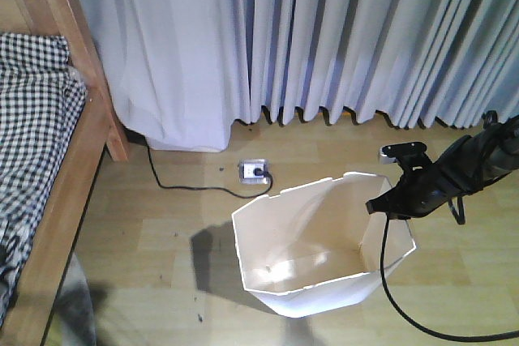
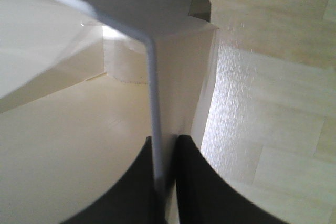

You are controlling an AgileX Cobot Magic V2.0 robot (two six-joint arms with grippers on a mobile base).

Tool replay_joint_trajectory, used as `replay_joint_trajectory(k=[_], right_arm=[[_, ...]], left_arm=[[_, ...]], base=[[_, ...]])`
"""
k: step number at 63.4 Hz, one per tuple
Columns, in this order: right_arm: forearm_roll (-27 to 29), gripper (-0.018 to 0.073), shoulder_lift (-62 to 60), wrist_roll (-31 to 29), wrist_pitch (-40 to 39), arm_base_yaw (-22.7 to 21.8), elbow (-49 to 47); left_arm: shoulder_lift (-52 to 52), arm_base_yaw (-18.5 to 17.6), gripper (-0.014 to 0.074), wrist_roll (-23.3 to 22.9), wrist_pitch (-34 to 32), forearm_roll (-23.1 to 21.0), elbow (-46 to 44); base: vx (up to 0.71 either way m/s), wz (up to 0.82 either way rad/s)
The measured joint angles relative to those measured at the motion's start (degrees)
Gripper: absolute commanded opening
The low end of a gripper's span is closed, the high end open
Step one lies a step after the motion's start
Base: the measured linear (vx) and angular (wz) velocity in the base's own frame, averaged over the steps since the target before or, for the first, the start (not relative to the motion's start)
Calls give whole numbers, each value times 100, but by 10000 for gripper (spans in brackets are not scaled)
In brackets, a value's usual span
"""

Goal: Move trash bin to bedside with robot
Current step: 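Approach the curtains beside the bed head with the bin held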

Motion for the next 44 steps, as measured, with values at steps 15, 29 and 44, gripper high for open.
replay_joint_trajectory(k=[15, 29, 44], right_arm=[[0, -3, 0, 0, 0, 0, 0], [0, -3, 0, 0, -11, 0, 0], [6, -3, 0, 0, 0, 0, 0]], left_arm=[[0, 0, -6, 0, 0, 0, 0], [0, 0, -6, 0, 0, 0, 0], [0, 0, -6, 0, 0, 0, 0]], base=[[30, 2], [23, 4], [15, 2]])
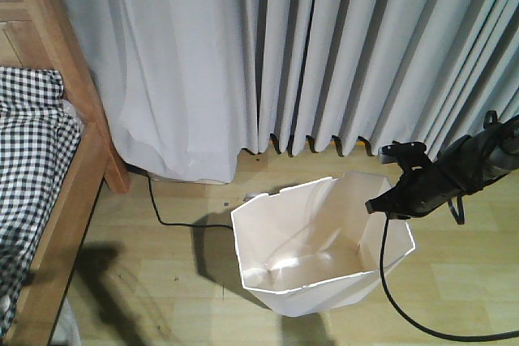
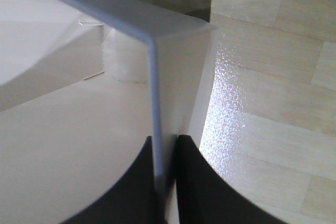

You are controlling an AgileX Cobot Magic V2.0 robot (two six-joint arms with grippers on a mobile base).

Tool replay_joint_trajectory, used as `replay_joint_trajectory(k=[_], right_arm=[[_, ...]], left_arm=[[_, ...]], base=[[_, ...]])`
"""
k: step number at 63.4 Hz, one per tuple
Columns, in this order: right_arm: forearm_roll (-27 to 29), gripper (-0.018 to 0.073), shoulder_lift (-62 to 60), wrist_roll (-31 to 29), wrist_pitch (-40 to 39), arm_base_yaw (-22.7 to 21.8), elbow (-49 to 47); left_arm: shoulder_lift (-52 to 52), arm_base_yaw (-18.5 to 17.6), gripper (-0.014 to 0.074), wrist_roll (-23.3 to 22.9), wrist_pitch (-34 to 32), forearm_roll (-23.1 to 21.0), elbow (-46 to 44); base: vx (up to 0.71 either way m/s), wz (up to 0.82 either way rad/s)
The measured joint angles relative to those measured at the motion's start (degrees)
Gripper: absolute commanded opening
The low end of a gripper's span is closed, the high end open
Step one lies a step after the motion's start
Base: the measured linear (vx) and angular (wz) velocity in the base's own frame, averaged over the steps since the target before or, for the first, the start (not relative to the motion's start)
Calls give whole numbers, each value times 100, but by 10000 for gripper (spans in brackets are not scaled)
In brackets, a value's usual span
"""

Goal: Move trash bin to bedside with robot
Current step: 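Approach the curtains beside the bed head with the bin held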

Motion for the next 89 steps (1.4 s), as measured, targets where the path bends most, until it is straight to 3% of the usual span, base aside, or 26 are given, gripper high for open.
replay_joint_trajectory(k=[51, 70, 80, 89], right_arm=[[0, -3, 0, 0, 33, 0, 0], [295, -3, 230, 111, -653, 0, -12], [515, -3, 766, 161, -790, -132, -418], [521, -3, 1465, 151, -256, -452, -1247]], left_arm=[[0, 0, -6, 0, 0, 0, 0], [0, 0, -6, 0, 0, 0, 0], [0, 0, -6, 0, 0, 0, 0], [0, 0, -6, 0, 0, 0, 0]], base=[[3, 1], [0, 0], [0, 0], [0, 0]])
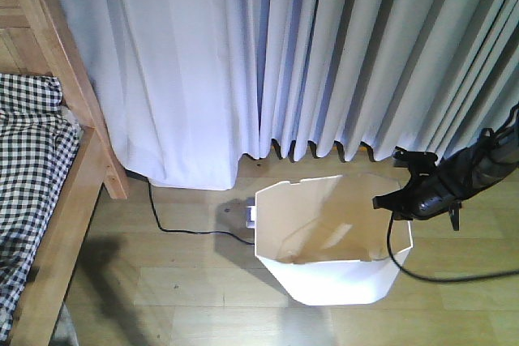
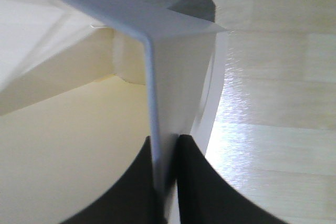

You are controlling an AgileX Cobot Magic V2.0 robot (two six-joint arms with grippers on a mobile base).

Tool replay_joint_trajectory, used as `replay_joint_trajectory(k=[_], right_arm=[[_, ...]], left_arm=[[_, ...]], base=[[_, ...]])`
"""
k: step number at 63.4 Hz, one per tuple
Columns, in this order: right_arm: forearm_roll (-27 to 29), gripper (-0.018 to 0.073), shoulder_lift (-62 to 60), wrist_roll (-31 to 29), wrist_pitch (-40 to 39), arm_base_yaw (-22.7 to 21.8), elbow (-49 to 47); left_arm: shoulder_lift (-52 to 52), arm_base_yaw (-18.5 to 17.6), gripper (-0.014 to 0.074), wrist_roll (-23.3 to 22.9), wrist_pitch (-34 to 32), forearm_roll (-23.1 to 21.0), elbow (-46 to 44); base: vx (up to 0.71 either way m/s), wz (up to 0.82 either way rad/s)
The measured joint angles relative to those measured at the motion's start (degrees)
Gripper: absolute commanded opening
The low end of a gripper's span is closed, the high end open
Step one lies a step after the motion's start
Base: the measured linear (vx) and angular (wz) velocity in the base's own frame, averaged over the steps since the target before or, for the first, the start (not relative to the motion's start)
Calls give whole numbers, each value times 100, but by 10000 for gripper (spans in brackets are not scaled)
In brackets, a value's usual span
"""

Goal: Move trash bin to bedside with robot
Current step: 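Approach the curtains beside the bed head with the bin held, then lower the bin to the floor and open the right gripper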

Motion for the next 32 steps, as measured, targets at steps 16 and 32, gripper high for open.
replay_joint_trajectory(k=[16, 32], right_arm=[[-11, -3, 1109, -138, 848, -229, -1218], [-61, -3, 2029, -293, 1249, -223, -2306]], left_arm=[[0, 0, -6, 0, 0, 0, 0], [0, 0, -6, 0, 0, 0, 0]], base=[[0, 0], [0, 0]])
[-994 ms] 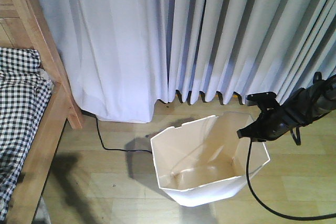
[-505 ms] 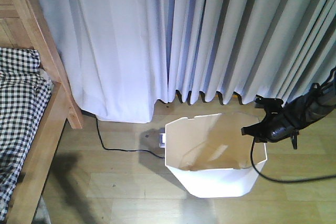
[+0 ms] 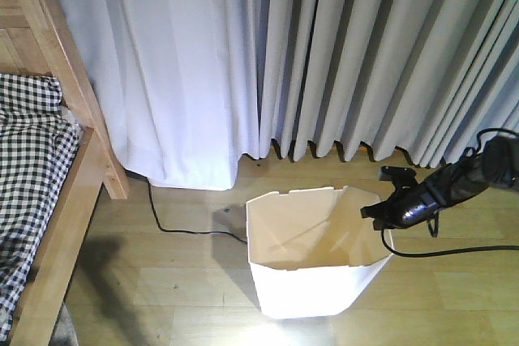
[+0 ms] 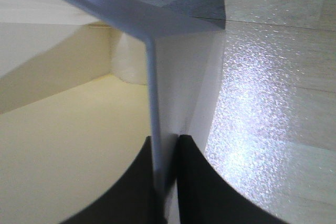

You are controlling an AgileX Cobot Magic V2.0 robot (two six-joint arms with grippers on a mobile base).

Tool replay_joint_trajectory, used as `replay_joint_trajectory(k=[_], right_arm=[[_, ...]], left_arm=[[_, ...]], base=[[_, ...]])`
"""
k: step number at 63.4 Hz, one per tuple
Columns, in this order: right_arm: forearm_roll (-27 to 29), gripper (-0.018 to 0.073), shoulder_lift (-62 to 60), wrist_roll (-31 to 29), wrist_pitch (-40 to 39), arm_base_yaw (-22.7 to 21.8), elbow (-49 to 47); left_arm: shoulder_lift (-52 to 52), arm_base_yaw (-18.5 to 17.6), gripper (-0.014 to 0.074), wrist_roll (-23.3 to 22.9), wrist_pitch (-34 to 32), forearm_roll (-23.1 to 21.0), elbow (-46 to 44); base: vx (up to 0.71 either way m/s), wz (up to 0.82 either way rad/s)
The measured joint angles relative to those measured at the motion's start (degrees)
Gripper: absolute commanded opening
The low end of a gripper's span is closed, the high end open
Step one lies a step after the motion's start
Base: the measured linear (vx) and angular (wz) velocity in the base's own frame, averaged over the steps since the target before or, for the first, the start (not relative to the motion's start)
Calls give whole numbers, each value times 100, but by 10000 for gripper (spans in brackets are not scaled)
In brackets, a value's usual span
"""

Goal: Move trash bin to bedside with robot
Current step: 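Lower the bin to the floor and open the right gripper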

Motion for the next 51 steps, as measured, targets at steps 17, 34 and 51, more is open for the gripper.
replay_joint_trajectory(k=[17, 34, 51], right_arm=[[299, -3, 951, -6, 325, -6, -1076], [842, -1, 1602, -6, 835, -12, -1965], [809, 99, 1689, 4, 1022, -6, -2147]], left_arm=[[0, 0, -6, 0, 0, 0, 0], [0, 0, -6, 0, 0, 0, 0], [0, 0, -6, 0, 0, 0, 0]], base=[[0, 0], [0, 0], [0, 0]])
